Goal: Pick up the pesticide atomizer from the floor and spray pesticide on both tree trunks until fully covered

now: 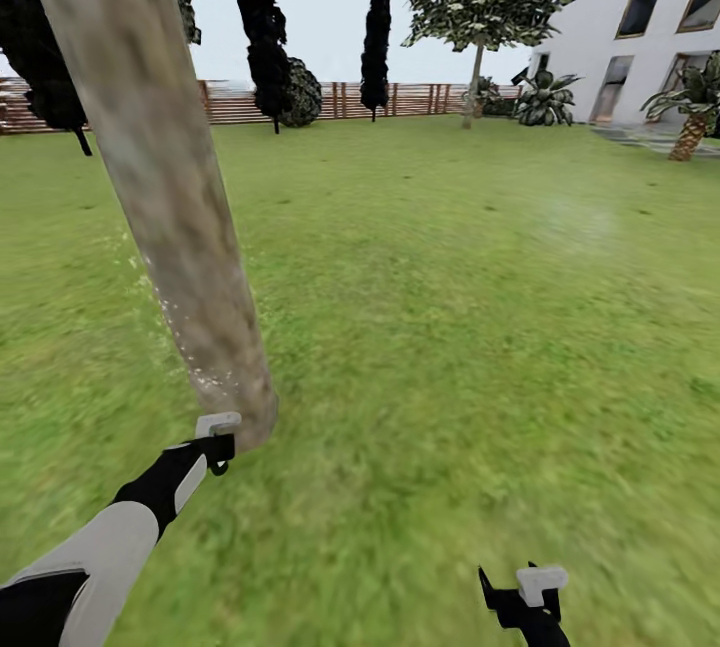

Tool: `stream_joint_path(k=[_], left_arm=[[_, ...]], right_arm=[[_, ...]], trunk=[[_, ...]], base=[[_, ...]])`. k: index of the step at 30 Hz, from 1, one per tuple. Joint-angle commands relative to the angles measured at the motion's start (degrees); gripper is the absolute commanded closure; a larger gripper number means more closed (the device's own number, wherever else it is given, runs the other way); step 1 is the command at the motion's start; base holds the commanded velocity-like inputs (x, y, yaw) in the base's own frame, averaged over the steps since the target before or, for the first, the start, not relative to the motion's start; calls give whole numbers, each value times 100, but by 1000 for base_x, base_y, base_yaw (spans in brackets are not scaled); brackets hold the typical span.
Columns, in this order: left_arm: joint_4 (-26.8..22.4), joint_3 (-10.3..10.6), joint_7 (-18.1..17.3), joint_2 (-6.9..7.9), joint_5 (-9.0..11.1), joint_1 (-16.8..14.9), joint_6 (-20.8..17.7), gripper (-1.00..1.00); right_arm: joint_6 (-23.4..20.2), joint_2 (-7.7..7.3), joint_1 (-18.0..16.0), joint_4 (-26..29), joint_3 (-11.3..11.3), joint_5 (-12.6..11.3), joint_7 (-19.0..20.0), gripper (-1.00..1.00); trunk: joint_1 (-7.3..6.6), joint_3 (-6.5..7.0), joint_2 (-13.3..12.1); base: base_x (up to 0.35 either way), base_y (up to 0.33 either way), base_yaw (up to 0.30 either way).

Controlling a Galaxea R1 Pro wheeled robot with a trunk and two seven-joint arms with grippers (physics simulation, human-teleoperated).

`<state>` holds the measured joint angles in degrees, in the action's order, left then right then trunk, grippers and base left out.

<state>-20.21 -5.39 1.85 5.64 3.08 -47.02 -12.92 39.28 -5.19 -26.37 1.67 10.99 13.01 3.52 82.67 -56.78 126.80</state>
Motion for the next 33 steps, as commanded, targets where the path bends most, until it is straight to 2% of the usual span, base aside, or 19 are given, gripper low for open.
stream_joint_path(k=[1,11,21,26,30,33], left_arm=[[-1,2,-1,0,-1,0,0,100],[0,2,-1,-2,-1,0,0,100],[-1,3,-1,-1,6,0,6,100],[5,3,-6,-2,2,0,8,100],[68,8,-31,-135,-9,0,6,100],[24,25,-39,-134,-34,-2,80,100]], right_arm=[[-1,0,0,0,2,0,0,-100],[-1,0,0,0,0,0,0,-100],[-2,0,0,0,0,0,0,-100],[-2,0,0,0,0,0,0,-100],[-1,0,0,0,3,0,0,-100],[1,0,0,0,5,0,-7,-100]], trunk=[[0,0,0],[0,0,0],[0,0,0],[0,0,0],[0,0,0],[0,0,0]], base=[[91,-263,277],[91,-263,273],[69,-263,22],[1,-263,186],[0,-156,274],[0,-12,146]])
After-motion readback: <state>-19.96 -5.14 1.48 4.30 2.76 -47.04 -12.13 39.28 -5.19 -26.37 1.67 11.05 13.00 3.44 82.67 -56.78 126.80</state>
